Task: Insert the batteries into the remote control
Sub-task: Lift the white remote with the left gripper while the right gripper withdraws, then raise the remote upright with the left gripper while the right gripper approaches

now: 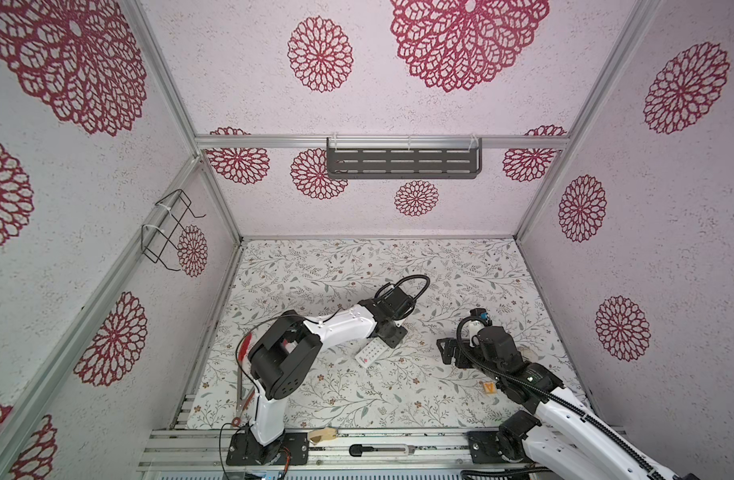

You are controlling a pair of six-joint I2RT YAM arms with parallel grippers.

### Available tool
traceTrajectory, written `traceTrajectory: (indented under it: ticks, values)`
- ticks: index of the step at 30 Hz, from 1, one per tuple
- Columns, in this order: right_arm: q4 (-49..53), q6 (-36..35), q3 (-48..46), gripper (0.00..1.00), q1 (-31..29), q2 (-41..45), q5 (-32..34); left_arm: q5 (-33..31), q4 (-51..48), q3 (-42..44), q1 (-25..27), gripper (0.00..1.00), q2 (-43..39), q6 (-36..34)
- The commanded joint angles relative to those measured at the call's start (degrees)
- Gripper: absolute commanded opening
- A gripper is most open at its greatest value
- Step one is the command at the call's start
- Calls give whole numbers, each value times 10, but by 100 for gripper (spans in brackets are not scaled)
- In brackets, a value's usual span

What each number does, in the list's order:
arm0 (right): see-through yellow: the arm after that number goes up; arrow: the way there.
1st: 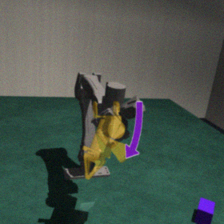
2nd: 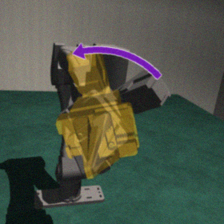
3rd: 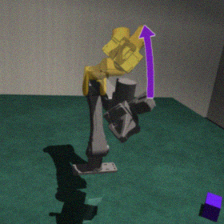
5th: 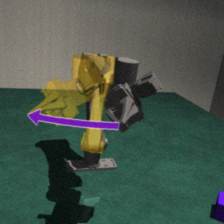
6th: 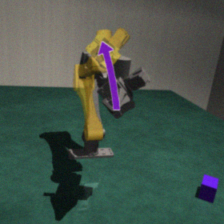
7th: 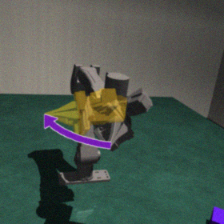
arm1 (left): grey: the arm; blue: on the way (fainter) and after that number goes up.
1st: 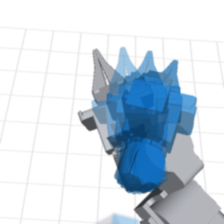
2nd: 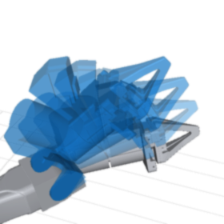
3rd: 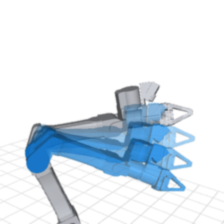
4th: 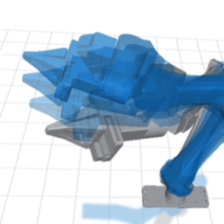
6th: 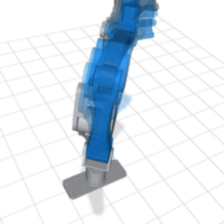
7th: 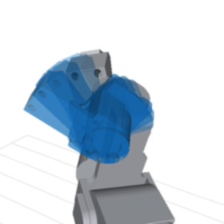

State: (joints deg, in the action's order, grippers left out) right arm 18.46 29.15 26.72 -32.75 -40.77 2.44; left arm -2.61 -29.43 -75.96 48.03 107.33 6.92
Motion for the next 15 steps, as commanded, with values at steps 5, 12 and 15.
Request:
traceTrajectory:
  ticks: [5, 12, 15]
  values:
    - [-213, -42, -34, 99, 1, 30, -228, 224, 67, 59, -94, 39, -214, 20]
    - [-470, 7, -39, 99, -4, -12, -421, 468, 249, 195, -182, 30, -368, 103]
    - [-505, 2, -13, 99, -23, -57, -453, 528, 340, 240, -200, 27, -406, 157]
